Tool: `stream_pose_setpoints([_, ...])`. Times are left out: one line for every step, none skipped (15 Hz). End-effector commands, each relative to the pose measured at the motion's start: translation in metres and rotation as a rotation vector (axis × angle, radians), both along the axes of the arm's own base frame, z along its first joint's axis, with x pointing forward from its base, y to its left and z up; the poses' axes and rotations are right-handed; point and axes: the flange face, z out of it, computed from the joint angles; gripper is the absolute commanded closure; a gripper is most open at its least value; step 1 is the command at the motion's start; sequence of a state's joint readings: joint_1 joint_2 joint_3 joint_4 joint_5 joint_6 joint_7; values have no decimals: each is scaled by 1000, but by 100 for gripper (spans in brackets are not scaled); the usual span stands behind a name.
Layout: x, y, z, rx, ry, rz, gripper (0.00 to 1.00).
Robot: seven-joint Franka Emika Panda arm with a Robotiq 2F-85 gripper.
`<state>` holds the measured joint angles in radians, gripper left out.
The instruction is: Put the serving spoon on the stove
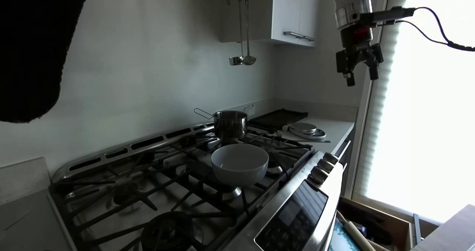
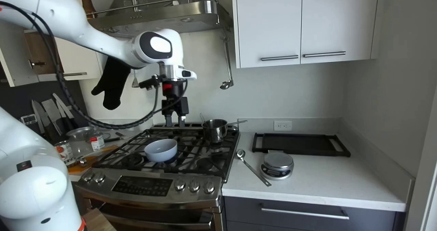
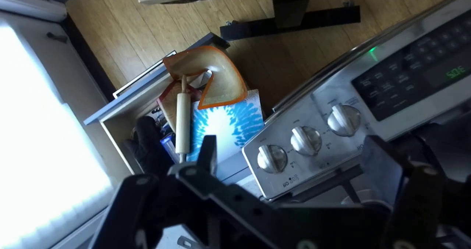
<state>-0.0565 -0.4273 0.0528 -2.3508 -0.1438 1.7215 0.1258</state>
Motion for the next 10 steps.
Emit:
stream_pose_setpoints([41, -61, -42, 66, 98, 156, 0])
stream_pose_setpoints([51, -82, -57, 102, 122, 189, 0])
stream_pose_setpoints([59, -99, -69, 126, 157, 225, 0])
stream_pose_setpoints([68, -114, -84, 109, 205, 249, 0])
stream_pose_setpoints([77, -126, -94, 94, 206, 240, 0])
stream_pose_setpoints([53, -107, -72, 111, 161, 210, 0])
stream_pose_setpoints([59, -116, -83, 113, 178, 205, 0])
stream_pose_setpoints([62, -117, -87, 115, 186, 203, 0])
stream_pose_setpoints([62, -115, -86, 113, 183, 207, 0])
stream_pose_setpoints([62, -111, -82, 111, 176, 213, 0])
